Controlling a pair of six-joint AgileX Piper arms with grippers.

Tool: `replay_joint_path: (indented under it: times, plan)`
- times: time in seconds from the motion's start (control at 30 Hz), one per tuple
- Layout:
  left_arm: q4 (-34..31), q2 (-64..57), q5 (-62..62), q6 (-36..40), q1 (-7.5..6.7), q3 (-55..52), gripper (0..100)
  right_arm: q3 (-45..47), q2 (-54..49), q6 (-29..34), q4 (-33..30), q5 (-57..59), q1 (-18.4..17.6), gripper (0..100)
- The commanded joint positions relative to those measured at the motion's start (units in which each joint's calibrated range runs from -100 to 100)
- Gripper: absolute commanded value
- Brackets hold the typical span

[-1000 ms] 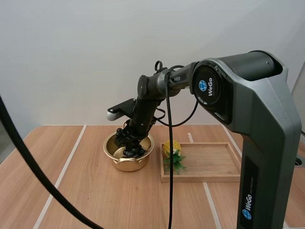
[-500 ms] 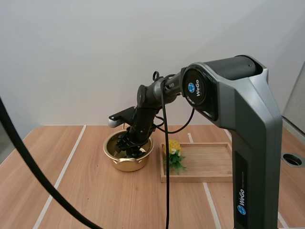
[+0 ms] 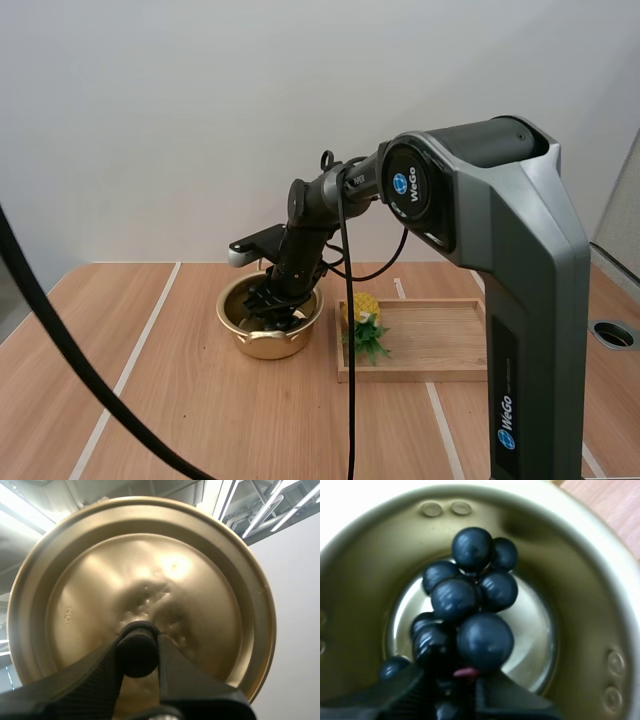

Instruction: Open the pot, put the grape inside, and close it

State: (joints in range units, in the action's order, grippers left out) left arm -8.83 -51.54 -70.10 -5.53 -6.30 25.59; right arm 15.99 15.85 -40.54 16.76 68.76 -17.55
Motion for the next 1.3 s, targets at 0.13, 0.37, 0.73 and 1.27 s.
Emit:
replay_joint_path:
  times: [0.13, 0.37, 0.73, 1.27]
  plan:
    - [-0.4, -0.3, 1.2, 0.2, -0.19, 0.4, 0, 2.2, 0.0, -0.1, -0.3, 12.5, 0.2, 100]
    - [-0.4, -0.3, 1.2, 0.2, -0.19, 0.4, 0, 1.0, -2.9, 0.1, 1.0, 12.3, 0.2, 100]
    - [-0.4, -0.3, 1.2, 0.2, -0.19, 0.4, 0, -1.8, -16.2, 1.4, 2.6, 11.8, 0.2, 100]
    - [-0.4, -0.3, 1.2, 0.5, -0.19, 0.4, 0, -1.8, -42.9, 6.1, 0.7, 3.3, 4.9, 100]
